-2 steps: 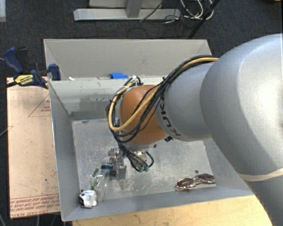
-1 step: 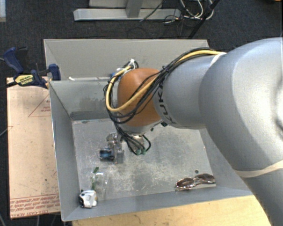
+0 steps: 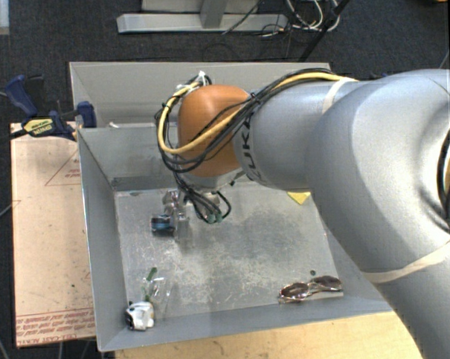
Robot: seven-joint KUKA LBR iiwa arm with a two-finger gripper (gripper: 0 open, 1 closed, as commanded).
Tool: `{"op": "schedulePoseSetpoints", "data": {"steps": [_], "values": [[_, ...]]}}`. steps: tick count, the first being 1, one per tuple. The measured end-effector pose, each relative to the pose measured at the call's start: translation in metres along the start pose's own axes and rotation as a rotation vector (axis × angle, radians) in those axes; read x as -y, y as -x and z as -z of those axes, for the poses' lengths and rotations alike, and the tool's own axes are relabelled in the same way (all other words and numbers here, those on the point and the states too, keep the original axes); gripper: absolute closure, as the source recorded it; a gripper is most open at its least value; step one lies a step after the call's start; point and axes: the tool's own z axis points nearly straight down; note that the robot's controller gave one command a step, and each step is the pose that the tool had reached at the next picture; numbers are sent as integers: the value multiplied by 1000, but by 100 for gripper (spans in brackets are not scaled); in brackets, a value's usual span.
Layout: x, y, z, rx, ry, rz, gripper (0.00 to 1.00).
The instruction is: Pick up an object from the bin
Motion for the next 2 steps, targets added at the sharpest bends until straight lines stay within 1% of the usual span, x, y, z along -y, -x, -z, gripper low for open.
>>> {"op": "schedulePoseSetpoints", "data": {"steps": [1,2], "values": [[-2,-9,21,-4,0,15,100],[-2,-12,26,-4,0,17,100]]}}
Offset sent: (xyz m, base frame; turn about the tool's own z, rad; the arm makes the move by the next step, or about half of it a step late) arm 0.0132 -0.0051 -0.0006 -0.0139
